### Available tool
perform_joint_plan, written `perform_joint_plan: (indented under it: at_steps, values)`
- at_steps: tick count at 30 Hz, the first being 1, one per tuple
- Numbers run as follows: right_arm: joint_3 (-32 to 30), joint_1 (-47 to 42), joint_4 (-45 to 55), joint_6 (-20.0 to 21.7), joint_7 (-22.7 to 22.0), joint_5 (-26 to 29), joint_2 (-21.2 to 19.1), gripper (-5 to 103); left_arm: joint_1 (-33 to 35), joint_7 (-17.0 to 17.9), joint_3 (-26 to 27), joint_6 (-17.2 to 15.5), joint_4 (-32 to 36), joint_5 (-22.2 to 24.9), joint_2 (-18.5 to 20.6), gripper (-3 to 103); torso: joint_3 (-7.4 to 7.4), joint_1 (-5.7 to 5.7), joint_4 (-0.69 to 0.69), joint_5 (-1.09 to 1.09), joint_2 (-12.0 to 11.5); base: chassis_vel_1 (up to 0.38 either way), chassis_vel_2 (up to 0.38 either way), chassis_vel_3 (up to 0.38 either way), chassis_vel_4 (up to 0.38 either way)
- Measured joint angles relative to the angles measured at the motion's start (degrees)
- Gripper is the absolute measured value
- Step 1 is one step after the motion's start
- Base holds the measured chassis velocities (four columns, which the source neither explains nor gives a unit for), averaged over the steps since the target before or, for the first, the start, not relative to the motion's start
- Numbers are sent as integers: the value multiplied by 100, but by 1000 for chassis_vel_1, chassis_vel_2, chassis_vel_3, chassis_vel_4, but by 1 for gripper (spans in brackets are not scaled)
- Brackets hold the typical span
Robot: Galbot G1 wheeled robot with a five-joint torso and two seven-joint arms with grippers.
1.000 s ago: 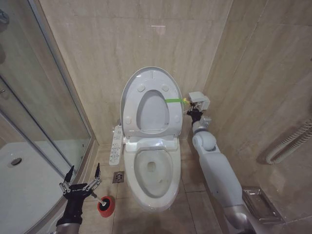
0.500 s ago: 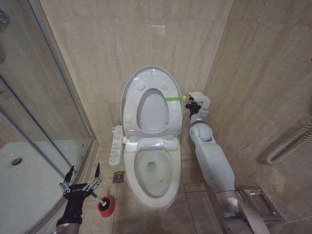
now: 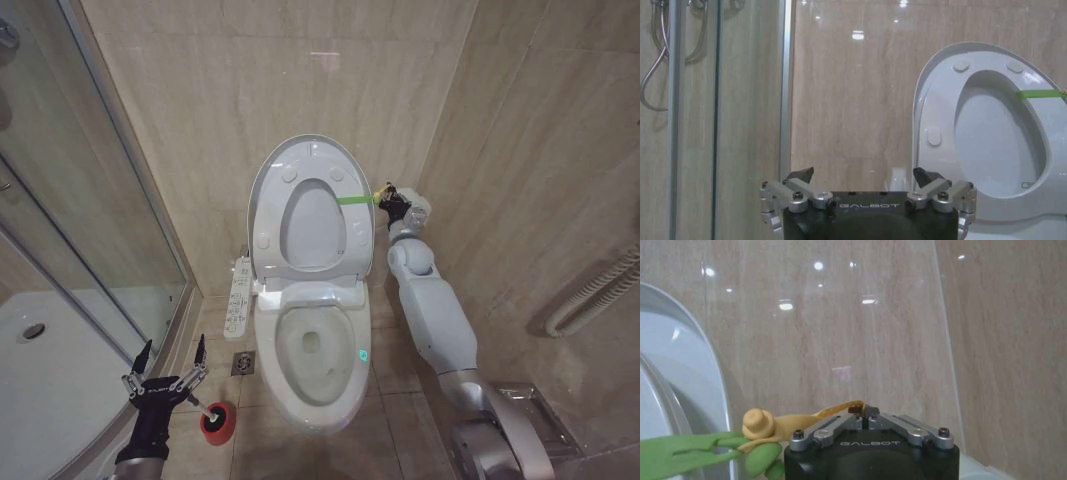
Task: Open the toilet lid, clean the toilet bowl with a toilet brush, close the toilet lid, and flush.
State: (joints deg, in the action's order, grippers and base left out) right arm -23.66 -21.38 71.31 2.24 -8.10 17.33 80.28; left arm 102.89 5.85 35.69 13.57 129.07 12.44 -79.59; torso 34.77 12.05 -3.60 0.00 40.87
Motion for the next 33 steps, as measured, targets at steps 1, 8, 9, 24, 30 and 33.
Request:
perform_joint_plan:
  at_steps: [1, 8, 9, 24, 30, 33]
  values:
    - [4, -37, 33, 1, -1, 1, -19, 1, 0, 0, 0, 0, 0, 0, 0, 100, 0, 0, 1, 0, 0, 0, 0, 0, 0]
    - [35, -514, 445, 52, -15, 77, -217, 1, 0, 0, 0, 0, 0, 0, 0, 100, 0, 0, -1, 0, 0, 0, 0, 0, 0]
    - [36, -616, 531, 65, -17, 101, -256, 1, 0, 0, 0, 0, 0, 0, 0, 100, 0, 0, -1, 1, 0, 0, 0, 0, 0]
    - [59, -963, 1123, 266, -24, 310, -457, 0, 0, 0, 0, 0, 0, 0, 0, 100, 0, 0, -1, 0, 0, 0, 0, 0, 0]
    - [96, -1288, 1687, 390, -18, 466, -700, 27, 0, 0, 0, 0, 0, 0, 0, 100, 0, 0, 0, 1, 0, 0, 0, 0, 0]
    - [103, -1473, 1953, 445, 6, 555, -828, 27, 0, 1, 1, 0, 0, 0, 0, 100, 0, 0, -1, 0, 0, 0, 0, 0, 0]
